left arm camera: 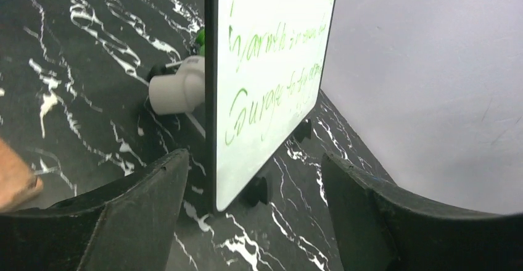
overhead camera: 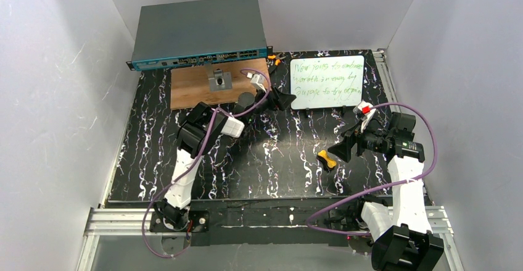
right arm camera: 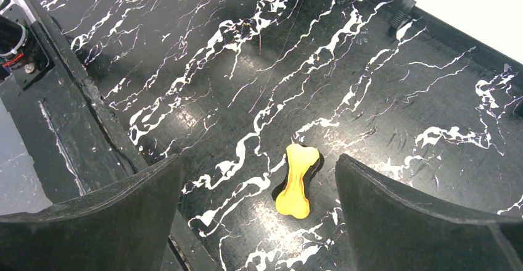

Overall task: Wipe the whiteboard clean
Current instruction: Pick up the whiteboard from the whiteboard stand.

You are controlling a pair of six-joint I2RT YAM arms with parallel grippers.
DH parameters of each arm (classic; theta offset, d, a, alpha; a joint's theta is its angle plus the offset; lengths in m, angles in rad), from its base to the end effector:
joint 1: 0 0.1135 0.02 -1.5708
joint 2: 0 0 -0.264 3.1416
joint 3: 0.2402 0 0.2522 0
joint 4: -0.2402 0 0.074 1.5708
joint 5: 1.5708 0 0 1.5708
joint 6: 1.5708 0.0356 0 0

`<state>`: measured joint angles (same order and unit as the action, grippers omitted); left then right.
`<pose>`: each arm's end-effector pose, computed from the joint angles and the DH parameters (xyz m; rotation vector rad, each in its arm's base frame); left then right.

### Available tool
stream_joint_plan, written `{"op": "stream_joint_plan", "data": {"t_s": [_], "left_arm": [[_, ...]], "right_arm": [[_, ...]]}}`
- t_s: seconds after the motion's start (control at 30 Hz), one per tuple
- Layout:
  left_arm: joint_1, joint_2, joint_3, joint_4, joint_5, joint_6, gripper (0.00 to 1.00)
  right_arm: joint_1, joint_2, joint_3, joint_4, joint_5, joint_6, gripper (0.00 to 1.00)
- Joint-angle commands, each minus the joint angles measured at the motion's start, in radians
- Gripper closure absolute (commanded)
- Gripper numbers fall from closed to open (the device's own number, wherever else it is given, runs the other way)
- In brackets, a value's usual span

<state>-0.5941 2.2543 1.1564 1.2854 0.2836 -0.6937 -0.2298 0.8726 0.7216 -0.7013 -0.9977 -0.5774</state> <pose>0.3739 -0.2646 0.1476 0.1825 1.5019 -1.2511 0.1654 -0.0080 0.2680 -0.7577 1.9216 0.7155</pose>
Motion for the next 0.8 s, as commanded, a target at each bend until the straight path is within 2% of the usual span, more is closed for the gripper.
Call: {"op": "stream_joint_plan", "data": {"t_s": [0.0,0.23,0.4,0.77], "left_arm": [[0.008,0.039,0.077,0.009,0.037,0.011,0.25],[0.026,0.111,0.201,-0.048,0.055,-0.009,0.30],[0.042,0.176,0.307,-0.069,0.125,-0.060,0.40],[0.045,0.273,0.417,-0.040,0.195,-0.131,0.49]], "right_arm": [[-0.006,0.001,0.004,0.009,-0.024,-0.003,0.02],[-0.006,0.000,-0.017,0.005,-0.027,-0.004,0.02],[-0.006,0.001,0.008,0.002,-0.028,-0.006,0.00],[-0.006,0.003,0.009,0.001,-0.023,-0.007,0.00]]}}
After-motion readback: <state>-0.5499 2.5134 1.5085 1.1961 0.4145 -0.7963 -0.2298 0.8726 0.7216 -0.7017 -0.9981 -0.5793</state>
